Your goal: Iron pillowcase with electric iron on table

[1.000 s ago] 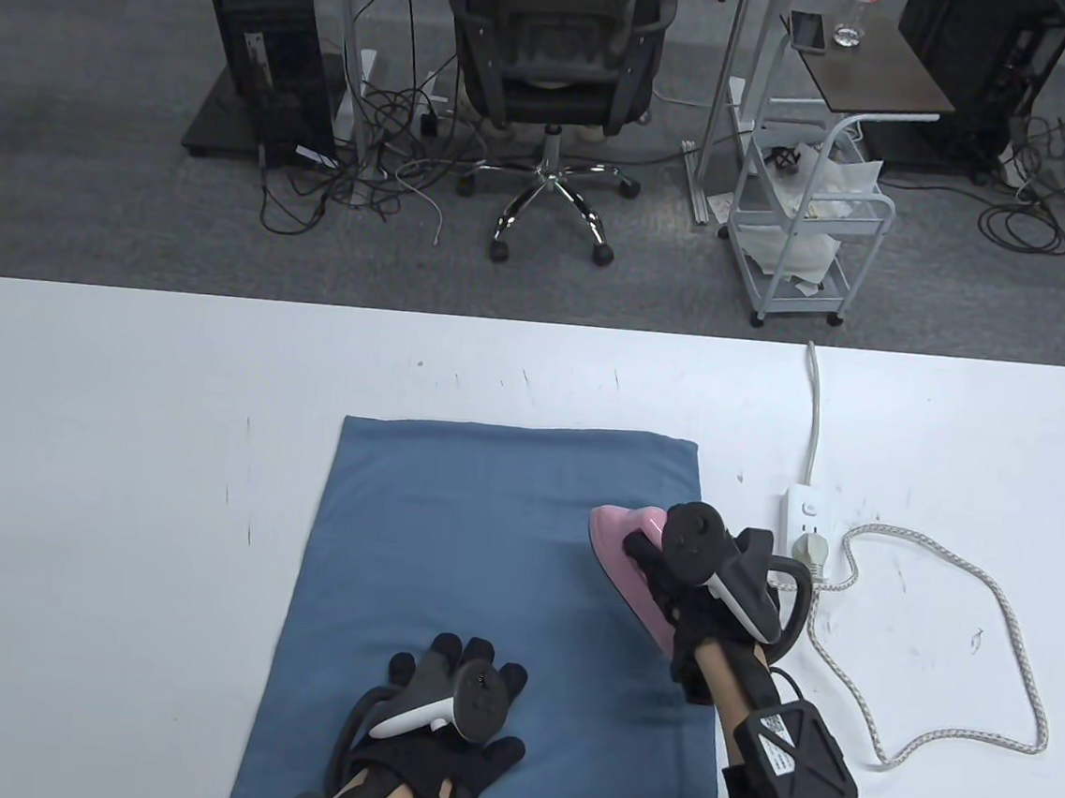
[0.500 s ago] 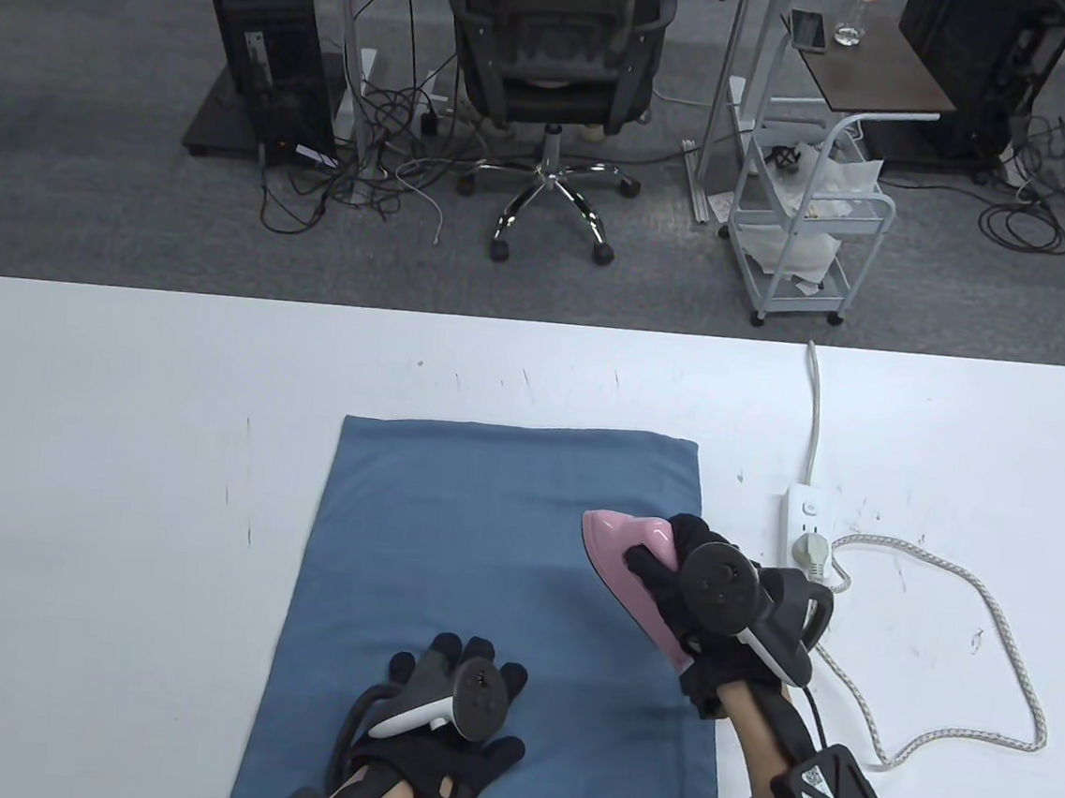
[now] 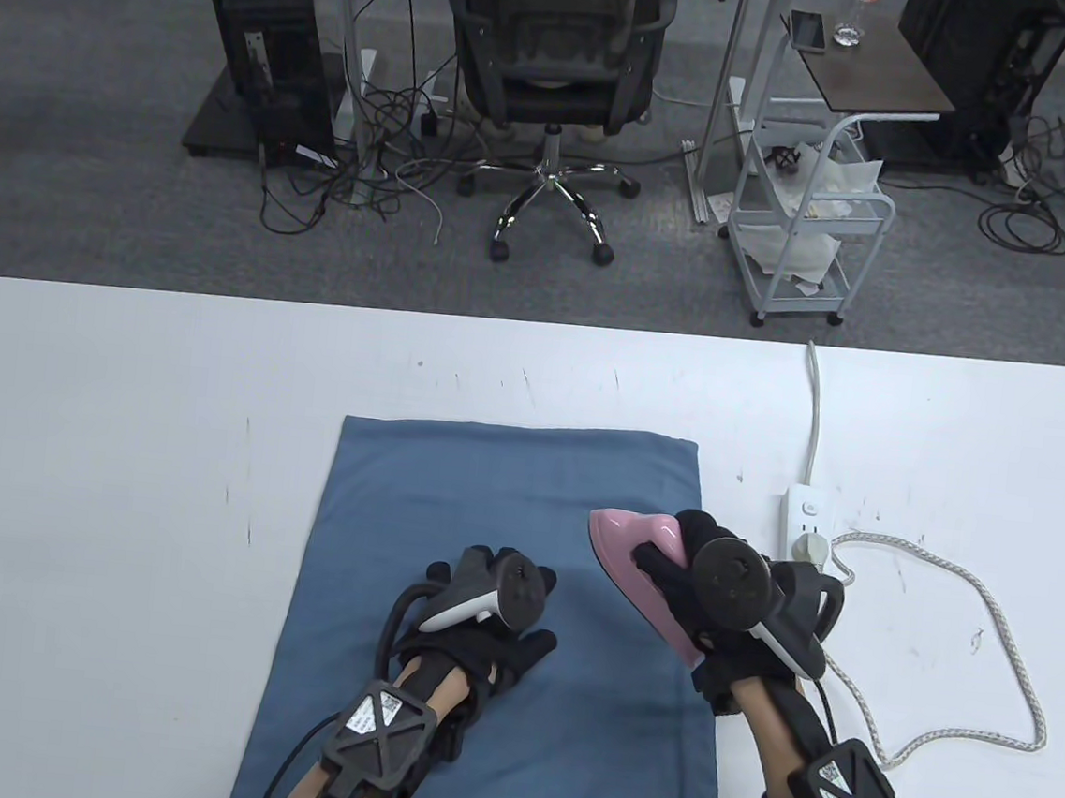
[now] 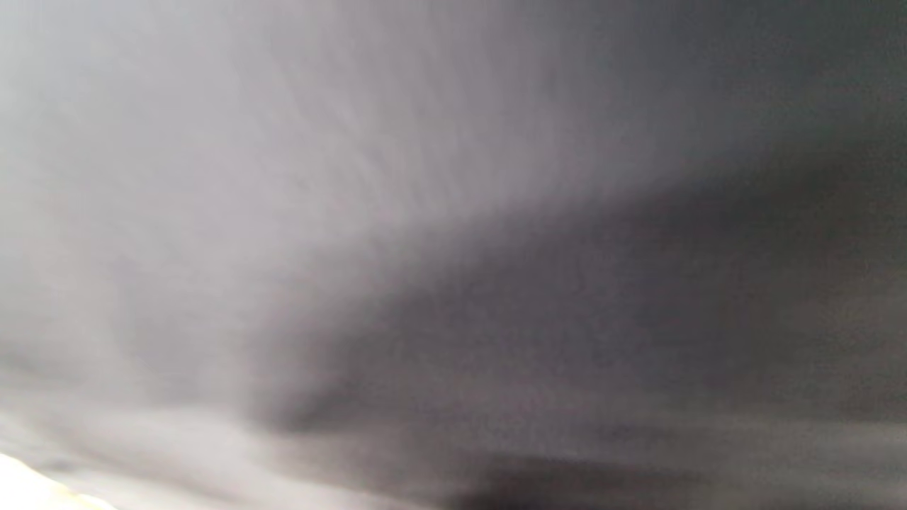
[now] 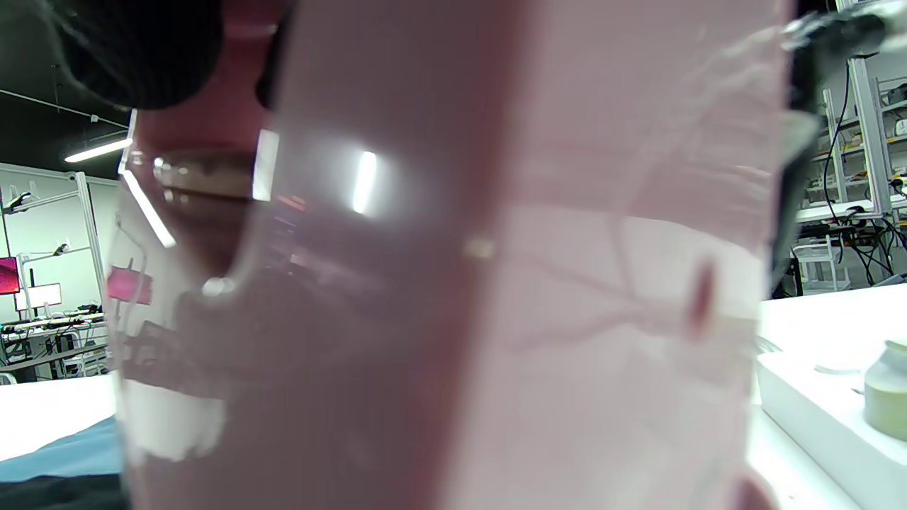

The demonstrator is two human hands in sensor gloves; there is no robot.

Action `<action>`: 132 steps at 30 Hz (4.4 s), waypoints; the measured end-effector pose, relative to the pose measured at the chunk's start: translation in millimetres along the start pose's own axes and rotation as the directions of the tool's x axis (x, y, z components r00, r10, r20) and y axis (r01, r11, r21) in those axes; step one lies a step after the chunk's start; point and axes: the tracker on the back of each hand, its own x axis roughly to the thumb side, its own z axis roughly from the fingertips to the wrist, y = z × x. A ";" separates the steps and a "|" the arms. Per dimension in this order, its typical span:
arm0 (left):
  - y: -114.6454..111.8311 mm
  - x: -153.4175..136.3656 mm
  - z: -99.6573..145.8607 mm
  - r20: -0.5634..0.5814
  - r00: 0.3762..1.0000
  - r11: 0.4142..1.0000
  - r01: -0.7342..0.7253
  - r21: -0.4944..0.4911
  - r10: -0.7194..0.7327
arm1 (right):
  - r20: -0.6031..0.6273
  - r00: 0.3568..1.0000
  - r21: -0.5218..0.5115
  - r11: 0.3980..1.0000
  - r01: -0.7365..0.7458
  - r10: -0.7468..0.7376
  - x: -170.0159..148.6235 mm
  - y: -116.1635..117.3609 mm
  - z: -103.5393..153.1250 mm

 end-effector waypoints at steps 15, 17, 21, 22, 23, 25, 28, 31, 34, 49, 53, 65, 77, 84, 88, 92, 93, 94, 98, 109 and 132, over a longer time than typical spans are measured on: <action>-23.9 -21.3 -7.7 -0.018 0.996 0.990 -0.084 -0.110 0.083 | -0.016 1.000 0.010 1.000 0.012 -0.012 -5.5 1.5 -2.5; -30.9 -22.2 2.6 -0.021 0.996 0.990 -0.089 -0.110 0.087 | -0.013 1.000 0.011 1.000 0.005 -0.005 -4.1 2.5 -2.2; -46.8 -22.9 26.0 -0.022 0.996 0.990 -0.092 -0.111 0.090 | -0.005 1.000 0.020 1.000 -0.001 0.001 0.3 6.1 -0.6; -49.8 -22.6 30.3 -0.024 0.996 0.990 -0.090 -0.112 0.088 | -0.003 1.000 0.023 1.000 -0.003 0.003 1.4 6.9 -0.3; -54.5 -22.4 36.6 -0.028 0.996 0.990 -0.087 -0.113 0.084 | 0.002 1.000 0.025 1.000 -0.009 0.009 3.3 8.2 0.2; -61.7 -21.4 46.9 -0.033 0.996 0.990 -0.086 -0.113 0.083 | 0.009 1.000 0.030 0.999 -0.019 0.019 6.8 10.6 1.2; -71.0 -19.3 59.1 -0.037 0.996 0.989 -0.089 -0.114 0.086 | 0.026 0.999 0.043 0.998 -0.036 0.035 12.0 15.5 3.1; -79.1 -17.6 69.9 -0.031 0.996 0.989 -0.088 -0.117 0.085 | 0.055 0.996 0.065 0.995 -0.078 0.074 18.5 22.5 6.7; -83.8 -16.9 76.1 -0.019 0.997 0.989 -0.079 -0.121 0.078 | 0.092 0.989 0.087 0.988 -0.125 0.117 24.8 31.0 11.7; -83.8 -16.8 76.3 -0.007 0.997 0.989 -0.071 -0.126 0.071 | 0.327 0.904 0.160 0.927 -0.341 0.276 60.7 88.4 29.4; -83.8 -16.6 76.0 -0.004 0.998 0.990 -0.067 -0.127 0.067 | 0.250 0.902 0.119 0.914 -0.389 0.352 55.9 98.7 2.4; -83.7 -16.1 76.5 -0.003 0.998 0.990 -0.062 -0.129 0.062 | -0.010 0.881 0.149 0.872 -0.466 0.472 27.3 118.9 -82.0; -83.6 -16.1 77.0 -0.002 0.998 0.990 -0.060 -0.128 0.061 | 0.163 0.944 0.136 0.941 -0.310 0.288 62.8 85.1 -33.4; -83.4 -16.0 77.0 -0.002 0.998 0.990 -0.060 -0.129 0.060 | 0.342 0.901 0.156 0.929 -0.335 0.267 83.2 94.9 16.6; -83.6 -15.8 76.8 -0.001 0.998 0.990 -0.060 -0.129 0.060 | 0.329 0.903 0.124 0.935 -0.333 0.278 84.3 101.8 7.6; -83.7 -15.6 77.0 0.000 0.998 0.990 -0.059 -0.129 0.059 | 0.270 0.896 0.078 0.920 -0.385 0.352 83.4 115.6 -25.7; -83.7 -15.5 77.0 0.000 0.998 0.990 -0.058 -0.130 0.058 | 0.247 0.894 0.068 0.913 -0.401 0.374 82.7 120.3 -38.8; -83.7 -15.5 77.0 0.000 0.998 0.990 -0.058 -0.130 0.058 | 0.226 0.896 0.071 0.910 -0.408 0.383 82.3 122.7 -46.9; -83.7 -15.5 77.1 0.002 0.998 0.990 -0.061 -0.130 0.062 | 0.118 0.905 0.089 0.903 -0.420 0.409 78.4 133.8 -82.2; -83.6 -15.3 77.1 0.001 0.998 0.990 -0.059 -0.129 0.060 | 0.119 0.951 0.158 0.940 -0.303 0.287 82.7 116.3 -75.7; -83.5 -15.4 77.2 0.001 0.998 0.990 -0.057 -0.131 0.058 | 0.193 0.908 0.069 0.918 -0.390 0.372 118.3 143.3 -79.9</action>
